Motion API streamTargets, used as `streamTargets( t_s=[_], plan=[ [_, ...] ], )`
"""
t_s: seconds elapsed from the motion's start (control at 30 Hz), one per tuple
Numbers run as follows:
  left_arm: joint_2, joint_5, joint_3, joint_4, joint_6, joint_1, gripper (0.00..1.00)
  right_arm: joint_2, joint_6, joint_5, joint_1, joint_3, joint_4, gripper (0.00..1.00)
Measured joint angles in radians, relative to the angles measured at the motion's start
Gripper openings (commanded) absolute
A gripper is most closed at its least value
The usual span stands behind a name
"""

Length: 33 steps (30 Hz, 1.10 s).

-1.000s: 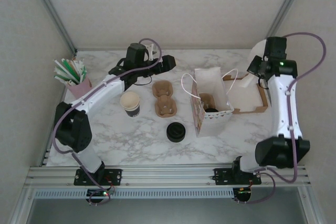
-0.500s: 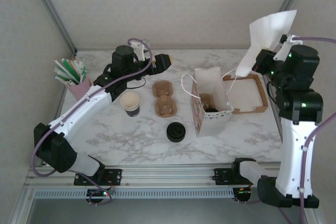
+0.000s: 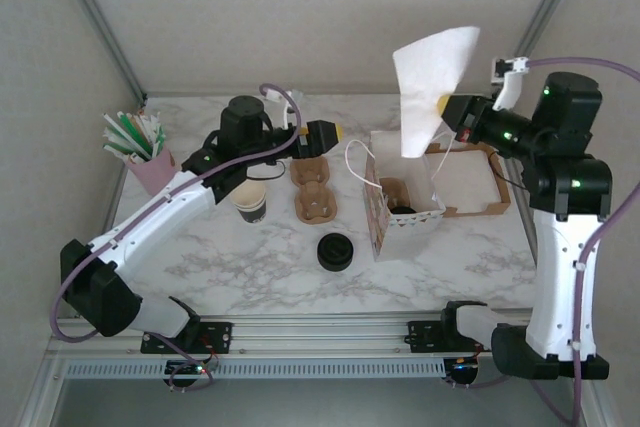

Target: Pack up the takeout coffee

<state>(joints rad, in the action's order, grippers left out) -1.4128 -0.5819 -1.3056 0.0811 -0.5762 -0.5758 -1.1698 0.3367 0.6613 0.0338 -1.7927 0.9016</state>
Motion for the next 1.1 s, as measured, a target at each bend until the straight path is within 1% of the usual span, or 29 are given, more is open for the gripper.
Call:
streamTargets(
  t_s=[0.17, 0.23, 0.3, 0.43, 0.53, 0.6, 0.63, 0.83, 1.1],
  plan=[
    [-0.011, -0.024, 0.000, 0.000, -0.003, -0.050, 0.76, -0.007, -0.016, 0.018, 0.030, 0.061, 0.064, 0.00],
    [-0.024, -0.027, 0.000, 0.000, -0.006, -0.062, 0.63, -0.008, -0.027, 0.012, 0.052, 0.081, 0.081, 0.00],
    [-0.037, -0.029, 0.000, 0.001, -0.009, -0.070, 0.53, -0.017, -0.042, -0.013, 0.087, 0.097, 0.103, 0.00],
    [-0.062, -0.029, 0.000, -0.002, -0.026, -0.077, 0.32, -0.055, -0.077, -0.126, 0.162, 0.103, 0.156, 0.00],
    [-0.074, -0.028, 0.000, -0.002, -0.027, -0.084, 0.20, -0.077, -0.102, -0.230, 0.204, 0.108, 0.193, 0.00],
    [-0.077, -0.028, 0.000, 0.000, -0.027, -0.087, 0.14, -0.085, -0.116, -0.295, 0.224, 0.111, 0.216, 0.00],
    [-0.077, -0.025, 0.000, 0.000, -0.027, -0.089, 0.12, -0.089, -0.122, -0.333, 0.235, 0.113, 0.226, 0.00],
    [-0.077, -0.021, 0.000, 0.001, -0.029, -0.089, 0.10, -0.091, -0.160, -0.507, 0.290, 0.127, 0.262, 0.00],
    [-0.077, -0.007, 0.000, 0.006, -0.029, -0.089, 0.10, -0.091, -0.200, -0.652, 0.403, 0.175, 0.285, 0.00]
  ],
)
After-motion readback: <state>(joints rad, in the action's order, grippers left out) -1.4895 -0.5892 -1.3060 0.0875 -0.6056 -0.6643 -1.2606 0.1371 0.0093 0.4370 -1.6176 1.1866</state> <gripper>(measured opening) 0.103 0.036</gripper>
